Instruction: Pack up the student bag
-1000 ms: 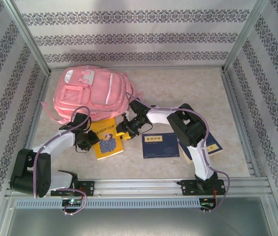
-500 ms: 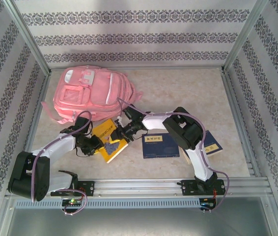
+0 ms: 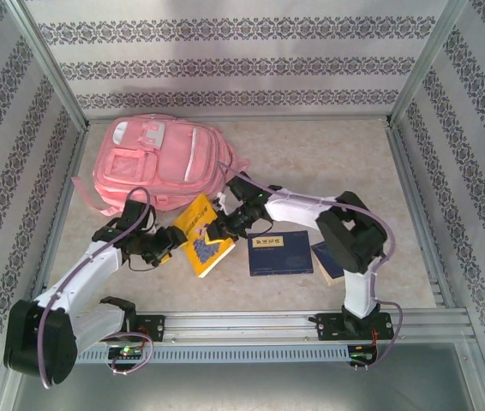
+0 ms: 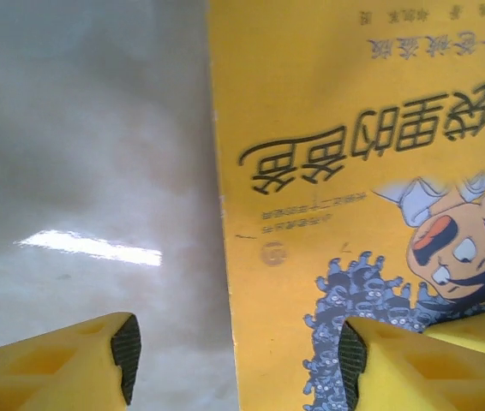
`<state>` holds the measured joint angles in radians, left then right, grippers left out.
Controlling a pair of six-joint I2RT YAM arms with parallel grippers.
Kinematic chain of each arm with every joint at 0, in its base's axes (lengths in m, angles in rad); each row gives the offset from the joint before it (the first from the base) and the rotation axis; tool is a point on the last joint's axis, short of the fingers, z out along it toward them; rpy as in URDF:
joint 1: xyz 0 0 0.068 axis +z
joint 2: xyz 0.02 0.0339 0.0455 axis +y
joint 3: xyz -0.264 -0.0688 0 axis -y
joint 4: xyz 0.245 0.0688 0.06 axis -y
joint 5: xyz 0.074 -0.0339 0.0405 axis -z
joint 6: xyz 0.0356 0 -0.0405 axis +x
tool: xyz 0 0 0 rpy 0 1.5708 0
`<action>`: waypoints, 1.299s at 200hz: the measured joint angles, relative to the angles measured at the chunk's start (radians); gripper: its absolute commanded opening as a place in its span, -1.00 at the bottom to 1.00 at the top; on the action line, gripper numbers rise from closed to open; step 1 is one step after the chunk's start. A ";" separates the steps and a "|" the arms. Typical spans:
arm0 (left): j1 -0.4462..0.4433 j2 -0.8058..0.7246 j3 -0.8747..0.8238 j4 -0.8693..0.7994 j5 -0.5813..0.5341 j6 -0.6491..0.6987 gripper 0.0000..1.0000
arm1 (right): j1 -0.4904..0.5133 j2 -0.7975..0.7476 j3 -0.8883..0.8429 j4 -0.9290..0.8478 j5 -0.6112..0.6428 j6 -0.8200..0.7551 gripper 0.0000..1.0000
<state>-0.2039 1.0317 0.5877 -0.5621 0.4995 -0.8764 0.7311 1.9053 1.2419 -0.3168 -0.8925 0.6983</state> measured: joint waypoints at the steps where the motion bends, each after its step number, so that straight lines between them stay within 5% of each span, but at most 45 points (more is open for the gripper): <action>1: 0.000 -0.002 0.002 0.000 0.001 0.001 0.51 | -0.001 -0.005 0.000 -0.003 0.002 -0.001 -1.00; 45: 0.000 -0.056 0.174 0.042 0.060 -0.057 0.67 | -0.058 -0.214 0.022 -0.081 0.005 -0.004 -1.00; 122: -0.027 0.122 0.466 0.378 0.253 -0.214 0.46 | -0.156 -0.447 0.091 0.102 -0.102 0.254 -1.00; 162: -0.085 0.188 0.541 0.575 0.314 -0.314 0.07 | -0.193 -0.490 0.092 0.200 -0.113 0.358 -1.00; 224: -0.104 0.230 0.509 0.873 0.347 -0.483 -1.00 | -0.278 -0.554 0.064 0.195 -0.116 0.384 -1.00; 243: -0.109 0.240 0.504 0.915 0.351 -0.502 -1.00 | -0.278 -0.562 0.064 0.195 -0.111 0.385 -1.00; 251: -0.111 0.244 0.504 0.928 0.353 -0.505 -1.00 | -0.278 -0.566 0.064 0.194 -0.109 0.384 -0.86; 260: -0.113 0.249 0.505 0.939 0.355 -0.509 -1.00 | -0.283 -0.570 0.064 0.190 -0.105 0.381 -0.46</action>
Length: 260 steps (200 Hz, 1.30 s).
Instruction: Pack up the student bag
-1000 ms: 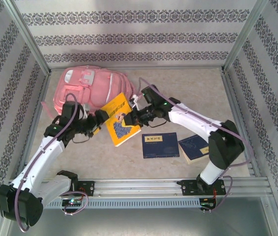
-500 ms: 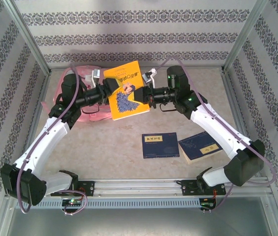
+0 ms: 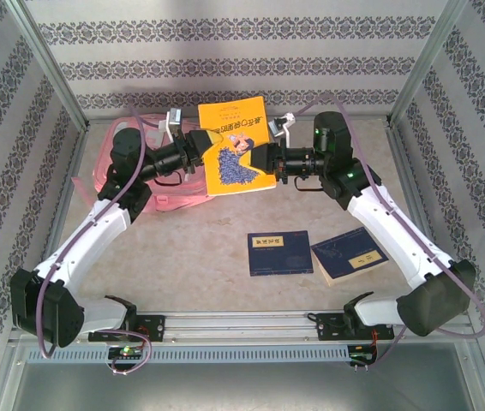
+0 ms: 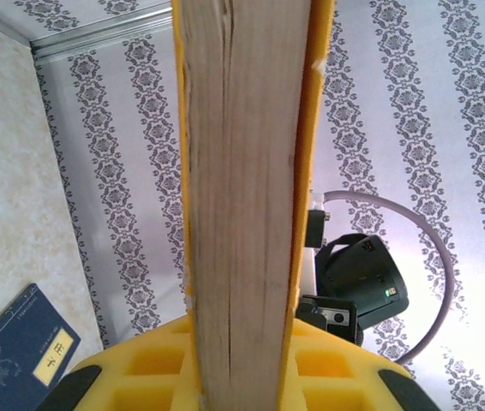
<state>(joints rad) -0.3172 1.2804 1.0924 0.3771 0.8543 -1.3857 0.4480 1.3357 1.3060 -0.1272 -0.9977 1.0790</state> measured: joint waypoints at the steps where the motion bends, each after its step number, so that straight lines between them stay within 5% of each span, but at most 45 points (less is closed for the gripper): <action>1: -0.001 0.001 0.000 0.003 0.000 0.000 -1.00 | -0.001 0.000 0.000 -0.002 0.001 -0.001 -0.41; 22: -0.009 0.003 0.000 0.005 -0.008 -0.008 -1.00 | -0.007 -0.014 0.000 -0.024 0.026 -0.012 0.35; 43: -0.016 -0.008 -0.002 -0.005 -0.085 -0.007 -1.00 | -0.023 -0.054 -0.015 -0.023 0.089 -0.007 0.61; 93: -0.031 -0.077 -0.021 0.021 -0.382 -0.023 -1.00 | -0.010 -0.242 -0.209 0.178 0.360 0.167 0.74; 150: -0.122 -0.045 0.006 0.030 -0.579 -0.030 -1.00 | 0.130 -0.159 -0.235 0.375 0.587 0.279 0.75; 176: -0.143 -0.031 0.013 0.036 -0.634 -0.033 -1.00 | 0.174 -0.100 -0.203 0.414 0.661 0.286 0.61; 260: -0.185 -0.029 0.013 0.036 -0.713 -0.032 -1.00 | 0.204 -0.059 -0.183 0.480 0.846 0.298 -0.55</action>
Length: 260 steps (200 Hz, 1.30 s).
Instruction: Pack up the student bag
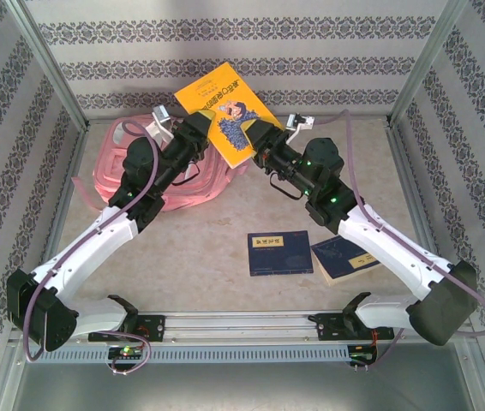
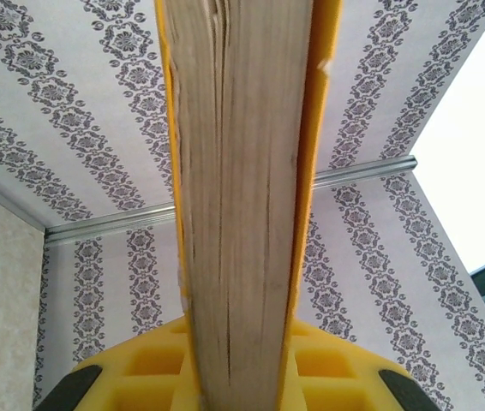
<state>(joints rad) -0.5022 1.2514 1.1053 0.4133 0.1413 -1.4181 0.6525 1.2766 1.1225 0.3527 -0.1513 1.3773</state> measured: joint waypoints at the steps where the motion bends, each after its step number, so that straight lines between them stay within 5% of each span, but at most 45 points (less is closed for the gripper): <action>1: 0.000 0.000 0.000 0.000 -0.001 0.000 -1.00 | 0.000 0.000 0.000 0.000 0.001 0.000 -0.57; 19: -0.001 0.004 0.000 -0.002 -0.012 0.000 -0.97 | 0.000 0.007 0.000 0.008 0.010 0.002 -1.00; 56: -0.002 0.008 0.019 -0.088 0.009 0.064 0.11 | -0.027 -0.008 0.000 -0.063 0.001 -0.025 -1.00; 96: 0.006 0.037 0.203 -0.464 0.038 0.274 0.44 | -0.166 -0.090 0.000 -0.360 -0.033 -0.141 -1.00; 129: 0.065 0.138 0.363 -0.718 0.037 0.474 0.50 | -0.280 -0.126 0.000 -0.621 -0.087 -0.278 -1.00; 177: 0.225 0.414 0.464 -0.940 0.045 0.719 0.41 | -0.290 -0.127 0.013 -0.956 -0.154 -0.495 -1.00; 260: 0.280 0.836 0.814 -1.101 0.068 0.915 0.29 | -0.298 -0.135 -0.022 -1.001 -0.290 -0.592 -1.00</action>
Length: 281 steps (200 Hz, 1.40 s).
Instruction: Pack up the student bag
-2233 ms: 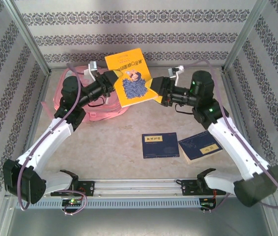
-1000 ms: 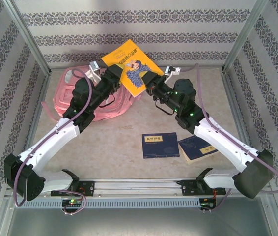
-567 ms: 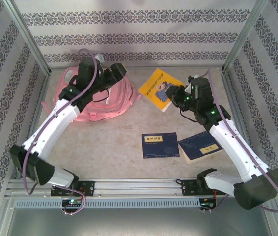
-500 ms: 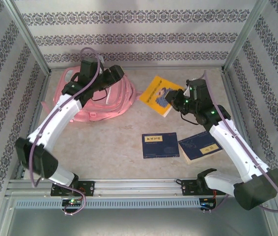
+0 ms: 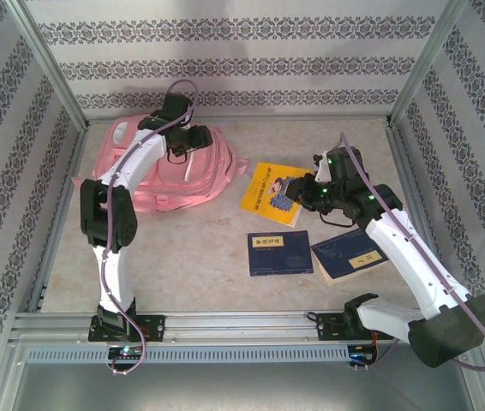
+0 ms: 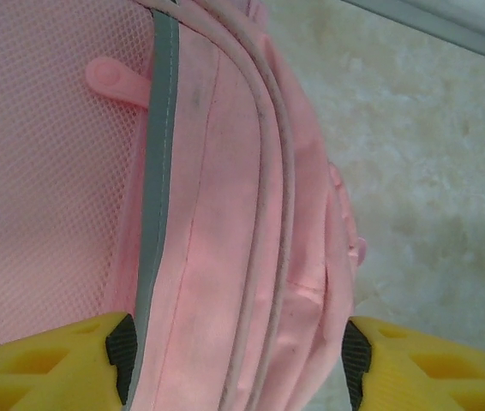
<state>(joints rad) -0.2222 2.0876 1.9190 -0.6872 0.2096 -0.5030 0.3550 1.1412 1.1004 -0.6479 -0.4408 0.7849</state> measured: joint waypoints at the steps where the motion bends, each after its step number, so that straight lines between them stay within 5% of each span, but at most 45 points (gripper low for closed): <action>1: 0.000 0.005 0.003 -0.002 0.000 0.003 0.29 | 0.000 0.000 0.000 0.000 -0.001 0.000 -1.00; 60: 0.021 0.069 0.038 -0.034 0.000 0.059 0.24 | -0.013 0.000 -0.012 0.017 -0.026 0.001 -1.00; 133: 0.027 0.121 0.045 -0.031 0.113 0.080 -1.00 | -0.034 0.048 -0.015 0.062 -0.047 0.000 -1.00; 191: 0.035 0.076 0.007 -0.031 0.149 0.085 -1.00 | -0.044 0.146 0.042 0.081 -0.014 -0.004 -1.00; 281: 0.035 -0.282 -0.138 -0.108 0.276 0.097 -1.00 | -0.101 0.275 0.043 0.249 -0.047 0.021 -1.00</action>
<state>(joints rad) -0.1875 1.8061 1.7809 -0.7948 0.4858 -0.4057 0.2539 1.4162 1.1431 -0.3988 -0.4873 0.8055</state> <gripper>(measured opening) 0.050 0.178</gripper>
